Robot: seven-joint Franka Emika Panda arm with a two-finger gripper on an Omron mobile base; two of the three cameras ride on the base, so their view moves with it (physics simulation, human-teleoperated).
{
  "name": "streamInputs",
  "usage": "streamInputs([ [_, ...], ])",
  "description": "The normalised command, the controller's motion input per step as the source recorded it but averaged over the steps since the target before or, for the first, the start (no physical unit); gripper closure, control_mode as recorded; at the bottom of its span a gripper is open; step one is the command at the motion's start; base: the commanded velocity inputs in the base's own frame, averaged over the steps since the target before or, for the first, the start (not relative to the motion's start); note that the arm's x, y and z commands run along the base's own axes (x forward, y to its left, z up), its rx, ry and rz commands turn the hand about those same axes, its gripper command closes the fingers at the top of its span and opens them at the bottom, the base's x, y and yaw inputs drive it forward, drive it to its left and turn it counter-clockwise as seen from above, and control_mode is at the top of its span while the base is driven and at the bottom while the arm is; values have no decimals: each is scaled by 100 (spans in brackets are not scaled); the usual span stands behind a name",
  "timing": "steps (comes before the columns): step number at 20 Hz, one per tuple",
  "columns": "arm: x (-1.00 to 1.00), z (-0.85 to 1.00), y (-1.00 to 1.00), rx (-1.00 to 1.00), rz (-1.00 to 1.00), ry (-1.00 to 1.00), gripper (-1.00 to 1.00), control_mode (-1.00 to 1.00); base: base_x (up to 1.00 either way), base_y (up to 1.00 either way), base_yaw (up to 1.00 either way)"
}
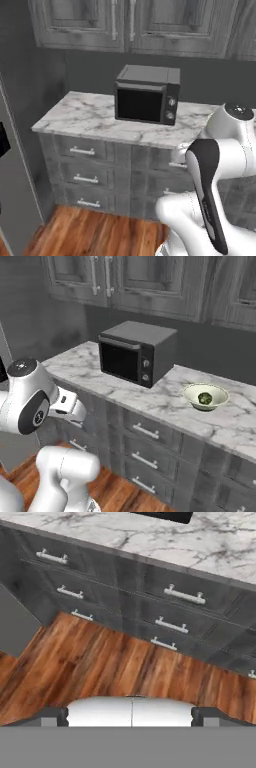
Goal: Take the mushroom, broccoli, and mushroom from the freezer and place them in the bowl on the counter.
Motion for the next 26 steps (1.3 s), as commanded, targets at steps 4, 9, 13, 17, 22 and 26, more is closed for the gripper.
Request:
streamInputs([
  [4, 0, 0, 0, 0, 0, 0, -100, 100, -25, 54, 99],
  [9, 0, 0, 0, 0, 0, 0, -100, 100, -10, 61, 92],
  [13, 0, 0, 0, 0, 0, 0, -100, 100, 64, 88, 52],
  [17, 0, 0, 0, 0, 0, 0, -100, 100, 99, 100, 13],
  [22, 0, 0, 0, 0, 0, 0, -100, 100, 100, 100, 1],
  [26, 0, 0, 0, 0, 0, 0, -100, 100, 99, 82, -16],
])
